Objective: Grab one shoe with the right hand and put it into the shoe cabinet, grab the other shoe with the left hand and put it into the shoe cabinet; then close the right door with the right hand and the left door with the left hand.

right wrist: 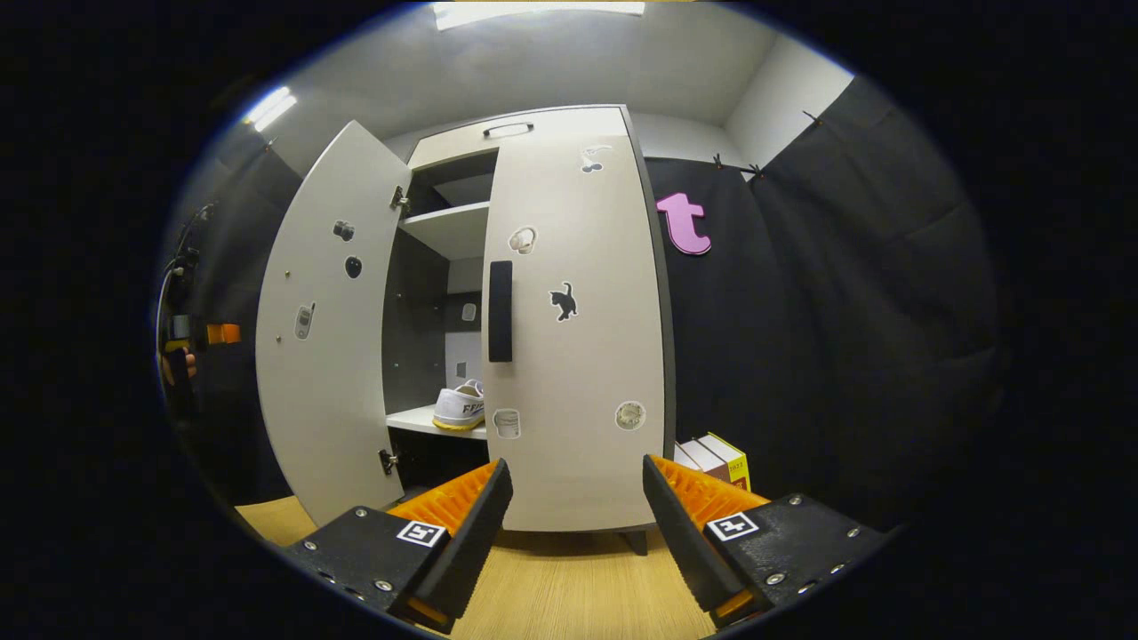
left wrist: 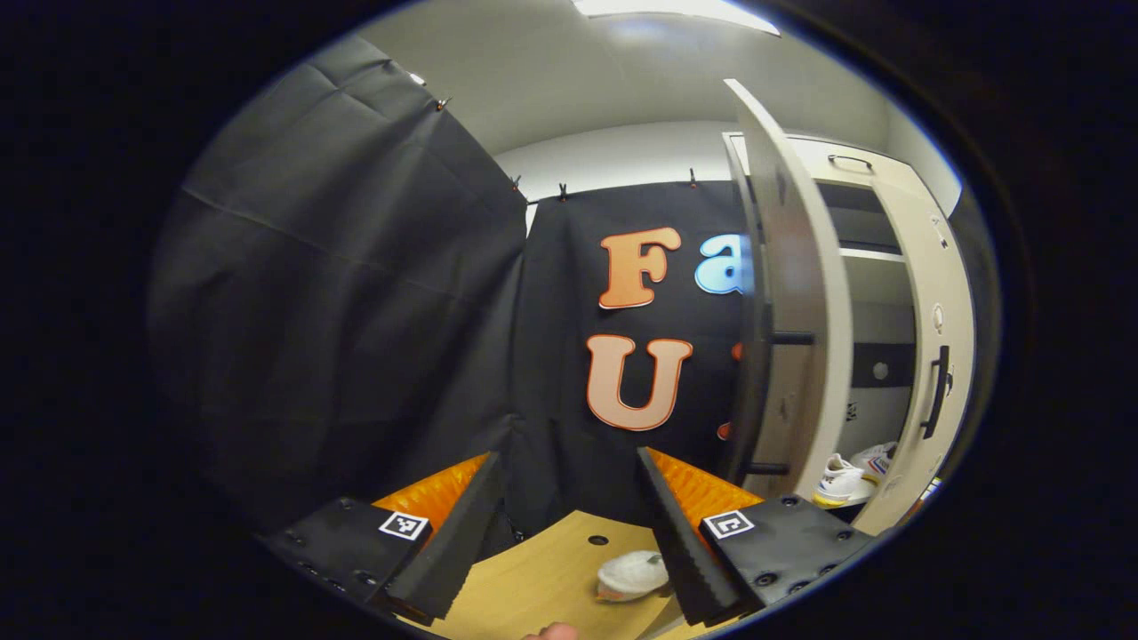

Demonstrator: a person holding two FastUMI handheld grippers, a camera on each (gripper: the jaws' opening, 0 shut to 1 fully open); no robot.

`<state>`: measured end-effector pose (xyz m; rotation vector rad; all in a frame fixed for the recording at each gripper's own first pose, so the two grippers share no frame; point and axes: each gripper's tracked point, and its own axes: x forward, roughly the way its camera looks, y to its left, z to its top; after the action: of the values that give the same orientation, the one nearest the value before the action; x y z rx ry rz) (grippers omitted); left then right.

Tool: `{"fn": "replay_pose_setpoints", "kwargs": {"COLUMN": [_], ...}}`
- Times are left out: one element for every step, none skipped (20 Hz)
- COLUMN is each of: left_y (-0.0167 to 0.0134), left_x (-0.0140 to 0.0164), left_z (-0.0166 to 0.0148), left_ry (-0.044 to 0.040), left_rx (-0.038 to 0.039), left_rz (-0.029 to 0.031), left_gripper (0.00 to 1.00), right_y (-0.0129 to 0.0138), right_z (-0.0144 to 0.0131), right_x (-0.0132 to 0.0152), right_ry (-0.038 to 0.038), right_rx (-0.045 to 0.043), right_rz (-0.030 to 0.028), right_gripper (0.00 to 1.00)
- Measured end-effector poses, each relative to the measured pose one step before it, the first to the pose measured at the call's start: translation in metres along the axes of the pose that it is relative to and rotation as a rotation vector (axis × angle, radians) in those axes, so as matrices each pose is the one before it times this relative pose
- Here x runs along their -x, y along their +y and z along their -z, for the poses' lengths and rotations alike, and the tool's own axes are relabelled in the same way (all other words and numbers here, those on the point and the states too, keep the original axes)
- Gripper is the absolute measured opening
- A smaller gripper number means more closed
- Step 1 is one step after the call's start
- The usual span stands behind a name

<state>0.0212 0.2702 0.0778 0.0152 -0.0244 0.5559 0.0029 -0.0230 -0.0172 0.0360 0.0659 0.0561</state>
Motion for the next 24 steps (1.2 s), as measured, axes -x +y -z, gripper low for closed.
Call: {"fn": "replay_pose_setpoints", "kwargs": {"left_y": [0.00072, -0.00211, -0.00567, -0.00572, -0.00837, -0.00746, -0.00654, -0.00088, 0.00263, -0.00105, -0.00276, -0.00366, -0.00291, -0.00217, -0.00258, -0.00418, -0.00632, -0.00768, -0.01127, -0.01018, -0.01041, -0.00807, -0.00761, -0.00635], "left_x": [-0.01364, -0.01129, -0.01055, -0.00819, -0.0096, -0.00375, -0.00231, -0.00235, -0.00179, 0.0003, -0.00029, -0.0008, 0.00093, 0.00123, 0.00061, 0.0025, 0.00299, 0.00164, 0.00018, 0.00222, 0.00081, 0.00119, 0.00154, 0.00178], "left_z": [0.00179, -0.00017, -0.00284, -0.00402, -0.00034, 0.00112, 0.00042, -0.00123, -0.00101, 0.00034, 0.0026, 0.00314, 0.00179, 0.00055, -0.00098, -0.00211, -0.0013, -0.00132, -0.00004, 0.00033, 0.0001, -0.0014, 0.00056, 0.00053], "left_ry": [0.01347, 0.00472, -0.01133, -0.01423, -0.00693, -0.00093, -0.00103, -0.00589, -0.00871, -0.00076, 0.00683, 0.0121, 0.00801, 0.00391, -0.0033, -0.00746, -0.00723, -0.00588, -0.0012, -0.00108, -0.00392, -0.00381, -0.00265, -0.00002], "left_rx": [0.00468, -0.00037, -0.00454, -0.00428, -0.00198, -0.00338, -0.00464, -0.01179, -0.00522, 0.00502, 0.01725, 0.02068, 0.02133, 0.00895, -0.00434, -0.01569, -0.0182, -0.01329, -0.00697, -0.00182, -0.00105, -0.00023, -0.00056, 0.00059], "left_rz": [0.00745, 0.01232, 0.00973, 0.01135, 0.01293, 0.01659, 0.01574, -0.00277, 0.00015, 0.00872, 0.0131, 0.01317, 0.02353, 0.00756, 0.00642, 0.00486, 0.00908, 0.01665, 0.02206, 0.02194, 0.01966, 0.01457, 0.01187, 0.00957], "left_gripper": [0.97, 0.97, 0.97, 0.97, 0.97, 0.97, 0.94, 0.94, 0.99, 0.95, 0.95, 0.92, 0.93, 0.93, 0.94, 0.99, 0.99, 0.87, 0.99, 0.99, 0.99, 0.99, 0.87, 0.87], "right_y": [-0.0005, -0.00026, -0.00139, -0.00122, -0.00205, -0.00189, -0.002, -0.00131, -0.00149, -0.0003, -0.00066, -0.00001, 0.00024, 0.00084, 0.00034, 0.00129, 0.00011, 0.00089, -0.00053, 0.00018, -0.0009, -0.00103, -0.0017, -0.00193], "right_z": [-0.00245, -0.00242, -0.00249, -0.0007, 0.00027, 0.00151, 0.00157, 0.00161, 0.00099, 0.00057, -0.00039, -0.00026, -0.00141, -0.0018, -0.00165, -0.00112, -0.0011, -0.00083, -0.00089, 0.00008, 0.00007, 0.00015, -0.00084, -0.00083], "right_x": [0.00013, -0.00009, 0.00161, 0.0008, 0.00106, 0.0009, 0.00139, 0.00047, 0.00168, -0.00042, -0.00016, -0.00087, -0.00038, -0.0008, 0.00013, -0.00112, 0.00012, -0.00066, 0.00125, -0.00023, 0.00224, 0.00092, 0.00229, 0.00148], "right_ry": [-0.00603, -0.0051, -0.00627, -0.00263, 0.00154, 0.00409, 0.00668, 0.0058, 0.00475, 0.0035, 0.00201, 0.00143, -0.00156, -0.00283, -0.00297, -0.0027, -0.00058, -0.0012, -0.00007, 0.00139, 0.00072, 0.00027, -0.00002, 0.00068], "right_rx": [0.00061, -0.00073, -0.00048, 0.00092, 0.00071, 0.00059, 0.00033, -0.0003, -0.00004, -0.00008, 0.00066, 0.00144, 0.00141, 0.00041, -0.00005, 0.00052, 0.0013, 0.00254, 0.00299, 0.00145, 0.00065, 0.00061, 0.00161, 0.00308], "right_rz": [0.00278, 0.00429, 0.00519, 0.00645, 0.00882, 0.00786, 0.0071, 0.00469, 0.00561, 0.00156, 0.00164, 0.0009, -0.00034, -0.00146, -0.00338, -0.00378, -0.00341, -0.00297, -0.00091, -0.00071, 0.00005, 0.00242, 0.00287, 0.00455], "right_gripper": [0.91, 0.91, 0.91, 0.91, 0.91, 0.91, 0.91, 0.91, 0.91, 0.91, 0.91, 0.91, 0.91, 0.91, 0.91, 0.91, 0.91, 0.91, 0.91, 0.91, 0.91, 0.91, 0.91, 0.91]}}
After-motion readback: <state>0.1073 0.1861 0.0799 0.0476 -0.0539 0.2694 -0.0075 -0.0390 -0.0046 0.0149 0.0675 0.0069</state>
